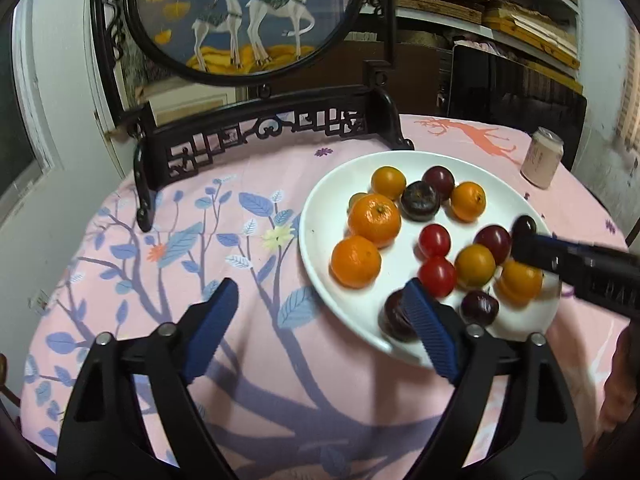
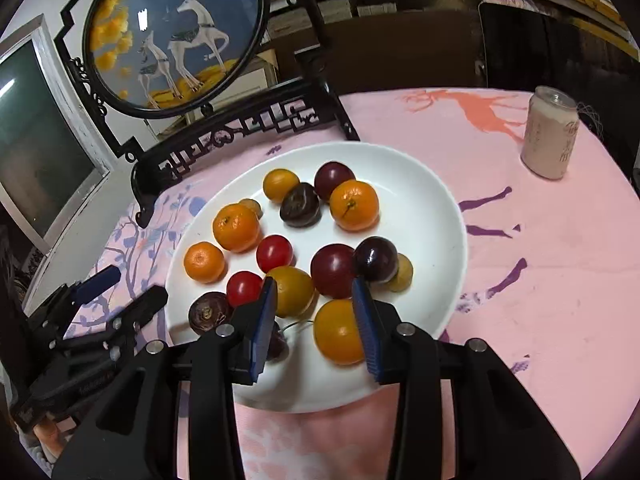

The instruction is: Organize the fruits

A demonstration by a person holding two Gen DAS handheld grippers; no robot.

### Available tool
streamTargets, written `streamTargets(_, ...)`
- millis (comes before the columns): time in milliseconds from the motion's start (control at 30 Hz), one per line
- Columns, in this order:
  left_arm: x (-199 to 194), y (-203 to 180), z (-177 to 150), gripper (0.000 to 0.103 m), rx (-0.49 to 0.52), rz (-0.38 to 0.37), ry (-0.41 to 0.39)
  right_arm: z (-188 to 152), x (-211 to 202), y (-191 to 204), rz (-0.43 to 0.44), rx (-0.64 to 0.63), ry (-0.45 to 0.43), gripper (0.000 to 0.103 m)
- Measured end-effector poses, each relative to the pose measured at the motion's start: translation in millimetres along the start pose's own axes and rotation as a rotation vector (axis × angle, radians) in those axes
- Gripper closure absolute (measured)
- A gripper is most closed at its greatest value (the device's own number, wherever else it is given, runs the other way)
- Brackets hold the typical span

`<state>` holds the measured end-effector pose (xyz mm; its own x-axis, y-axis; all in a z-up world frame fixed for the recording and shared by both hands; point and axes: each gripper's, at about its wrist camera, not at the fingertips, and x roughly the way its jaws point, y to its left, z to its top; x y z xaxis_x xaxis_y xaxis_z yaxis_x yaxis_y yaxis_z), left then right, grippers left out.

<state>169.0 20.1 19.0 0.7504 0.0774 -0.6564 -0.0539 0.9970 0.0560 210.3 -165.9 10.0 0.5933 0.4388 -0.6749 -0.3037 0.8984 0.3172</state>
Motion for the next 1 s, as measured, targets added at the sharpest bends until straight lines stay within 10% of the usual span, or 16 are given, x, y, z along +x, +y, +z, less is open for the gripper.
streamTargets(233, -22, -13, -14, 0.008, 0.040, 0.008, -0.026, -9, -39, -4, 0.015, 0.017, -0.065, 0.055)
streamTargets(767, -83, -29, -59, 0.002, 0.048, 0.002, -0.085, -96, -94, -2, -0.303, -0.056, -0.260, 0.018)
streamTargets(833, -85, -31, -61, 0.002, 0.057, -0.007, -0.083, -102, -92, 3, -0.322, -0.072, -0.251, 0.001)
streamTargets(1000, -92, -35, -60, 0.002, 0.080, 0.003, -0.114, -103, -89, 15, -0.369, -0.138, -0.239, 0.001)
